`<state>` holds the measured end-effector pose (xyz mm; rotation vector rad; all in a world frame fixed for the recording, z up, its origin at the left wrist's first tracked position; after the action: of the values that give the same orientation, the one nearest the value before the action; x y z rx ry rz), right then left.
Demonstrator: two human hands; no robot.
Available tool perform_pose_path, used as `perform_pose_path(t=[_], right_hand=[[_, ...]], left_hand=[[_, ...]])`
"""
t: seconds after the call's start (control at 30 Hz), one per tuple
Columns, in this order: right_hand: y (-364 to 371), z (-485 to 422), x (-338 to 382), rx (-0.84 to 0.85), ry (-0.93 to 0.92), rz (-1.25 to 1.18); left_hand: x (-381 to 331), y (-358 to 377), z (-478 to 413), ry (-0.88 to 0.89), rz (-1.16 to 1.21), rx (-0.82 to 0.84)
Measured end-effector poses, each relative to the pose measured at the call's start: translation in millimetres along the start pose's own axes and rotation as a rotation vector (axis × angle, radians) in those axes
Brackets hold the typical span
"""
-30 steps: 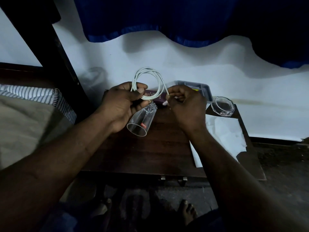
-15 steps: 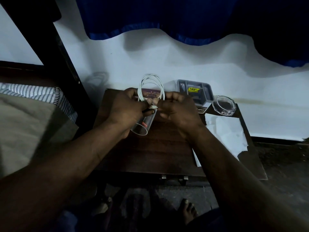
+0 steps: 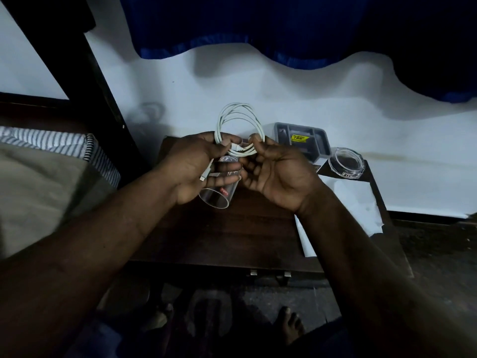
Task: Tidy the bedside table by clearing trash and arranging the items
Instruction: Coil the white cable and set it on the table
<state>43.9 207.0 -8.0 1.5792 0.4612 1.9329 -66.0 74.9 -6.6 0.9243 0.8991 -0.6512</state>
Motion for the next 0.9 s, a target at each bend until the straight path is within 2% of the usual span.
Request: perform_pose_path(t=[0.1,0.2,0.27,0.33,0.43,0.53,0.67,0.73,0.8,0.9], right_hand=[[2,-3,-5,-0.029,-0.007,-0.067],[5,-3,-3,0.041,-0.007,-0.090],[5,-3,-1,0.099,0.004,-0.083],[4,-4,-2,0.087,0.012,-0.012],[-2,-8,-7,-0.053,-0.015,0.261],[-8,-9,-8,-0.211,-0.056,0.673],[-11,-7,-11,-0.331,-0.250,1.334],[-6,-5,-13,-0.384,-0.361,1.557],[-1,-5,-13,-0.419,-0.372,1.641],[1,-9,-15,-0.458,-0.397,1.589]], left_hand=[[1,-1,1,0.003,-0.011,-0.009],[-3,-4,1,0.020,0.084,0.017],[-5,-7,1,0.020,0.133,0.049],[-5,-9,2,-0.010,0.135,0.093],[-3,-11,2,-0.068,0.125,0.130],[0,-13,-1,-0.116,0.066,0.056],[9,-15,-3,-0.188,-0.131,-0.053],[10,-14,-3,-0.149,-0.237,-0.087],[6,-14,-2,-0.076,-0.338,-0.113],[-2,-18,-2,0.055,-0.422,-0.147]])
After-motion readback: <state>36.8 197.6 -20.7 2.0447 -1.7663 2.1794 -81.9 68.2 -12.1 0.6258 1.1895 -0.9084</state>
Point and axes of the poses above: each hand's wrist, its own z-axis away from the middle knuckle, its own y-axis out of the palm, x = y × z, the point moved 1 cm from there along -z, towards the middle knuckle, and after that the axes turned 15 degrees about x, right-handed, at the moved point
